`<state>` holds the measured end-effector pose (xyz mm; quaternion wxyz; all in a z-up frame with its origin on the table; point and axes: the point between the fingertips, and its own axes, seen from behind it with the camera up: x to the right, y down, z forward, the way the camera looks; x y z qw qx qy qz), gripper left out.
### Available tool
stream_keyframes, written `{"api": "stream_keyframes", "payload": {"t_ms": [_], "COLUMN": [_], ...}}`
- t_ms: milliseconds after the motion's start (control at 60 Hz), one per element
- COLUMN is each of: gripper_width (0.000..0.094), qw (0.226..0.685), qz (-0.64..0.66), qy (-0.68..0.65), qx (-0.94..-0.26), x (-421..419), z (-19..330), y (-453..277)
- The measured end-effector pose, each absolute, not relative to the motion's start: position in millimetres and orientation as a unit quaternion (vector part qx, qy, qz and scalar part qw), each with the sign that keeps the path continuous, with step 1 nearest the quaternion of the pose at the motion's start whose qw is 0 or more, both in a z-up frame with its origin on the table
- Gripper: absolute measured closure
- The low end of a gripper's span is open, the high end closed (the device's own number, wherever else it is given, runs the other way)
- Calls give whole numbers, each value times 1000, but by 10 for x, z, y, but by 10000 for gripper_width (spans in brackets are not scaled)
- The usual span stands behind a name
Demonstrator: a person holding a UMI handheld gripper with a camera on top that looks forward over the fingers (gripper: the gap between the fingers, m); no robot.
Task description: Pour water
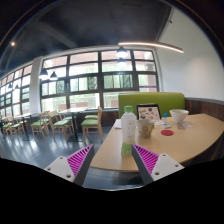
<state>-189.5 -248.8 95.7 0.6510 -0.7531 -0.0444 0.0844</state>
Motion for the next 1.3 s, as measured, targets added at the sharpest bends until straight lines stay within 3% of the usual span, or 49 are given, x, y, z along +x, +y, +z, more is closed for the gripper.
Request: {"api": "stream_keyframes", "payload": {"t_ms": [467,550,583,600,900,1017,1083,1100,1300], "gripper_width": [115,218,421,449,451,572,580,628,634], "qw": [672,675,679,679,682,679,682,683,658], "qz": [31,16,13,11,5,26,33,38,217], "qy": [-36,-32,-32,-32,-35,-25,-26,-26,69], "qx": [-739,-737,-733,-733,-730,-733,-730,-729,-718], "x": [-1472,-1449,-1461,-1464,-1516,-1558,-1561,-1584,-2034], "z": [849,860,891,891,863,850,843,850,1228], "y": [-767,-441,-328,-278,-18,-20,24,48,387]}}
